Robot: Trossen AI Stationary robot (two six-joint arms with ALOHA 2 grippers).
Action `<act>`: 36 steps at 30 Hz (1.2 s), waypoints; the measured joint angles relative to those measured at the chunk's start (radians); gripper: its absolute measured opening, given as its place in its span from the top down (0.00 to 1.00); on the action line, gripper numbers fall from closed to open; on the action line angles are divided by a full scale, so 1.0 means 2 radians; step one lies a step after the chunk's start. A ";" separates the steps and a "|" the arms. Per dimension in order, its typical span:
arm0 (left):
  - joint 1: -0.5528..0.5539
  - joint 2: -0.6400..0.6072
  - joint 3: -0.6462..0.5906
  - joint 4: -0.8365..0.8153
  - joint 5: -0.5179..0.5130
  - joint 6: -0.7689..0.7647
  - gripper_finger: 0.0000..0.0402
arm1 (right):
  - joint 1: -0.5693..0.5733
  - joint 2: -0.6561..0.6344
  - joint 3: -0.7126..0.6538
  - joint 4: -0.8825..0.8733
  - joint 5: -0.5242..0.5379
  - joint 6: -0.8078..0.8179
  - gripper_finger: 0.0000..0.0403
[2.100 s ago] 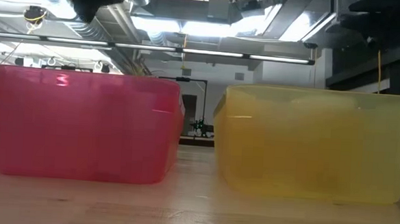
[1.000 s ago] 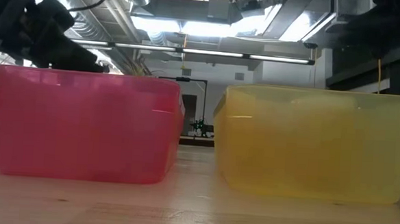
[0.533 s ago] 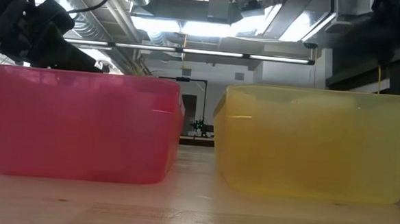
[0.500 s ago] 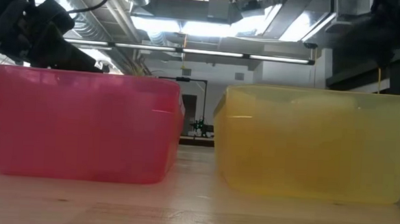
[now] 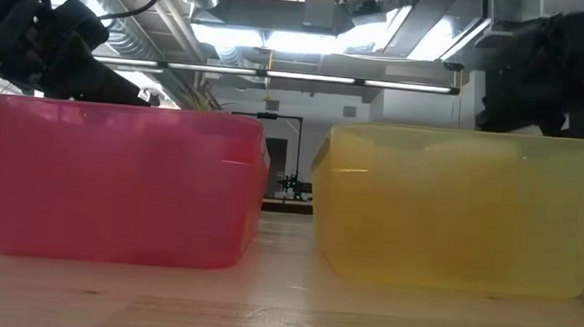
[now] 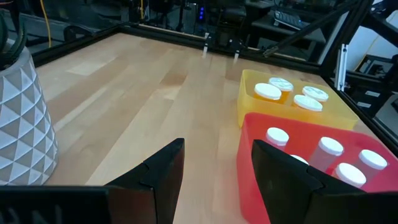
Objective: Pick and place medicine bottles into bin by pill shape (circle, oval)
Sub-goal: Return to Home Position
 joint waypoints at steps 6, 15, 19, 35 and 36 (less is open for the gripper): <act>0.000 0.000 0.000 0.000 0.000 0.000 0.55 | 0.000 0.000 -0.024 0.024 0.016 -0.012 0.59; 0.000 0.000 0.000 0.000 0.000 0.000 0.55 | 0.000 0.000 -0.054 0.033 0.053 -0.021 0.59; 0.000 0.000 0.000 0.000 0.000 0.000 0.55 | 0.000 0.000 -0.073 0.050 0.052 -0.020 0.59; 0.000 0.000 0.000 0.000 0.000 0.000 0.55 | -0.001 0.002 -0.074 0.054 0.052 -0.047 0.59; 0.000 0.000 0.000 0.000 0.000 0.000 0.55 | -0.001 0.002 -0.074 0.054 0.052 -0.047 0.59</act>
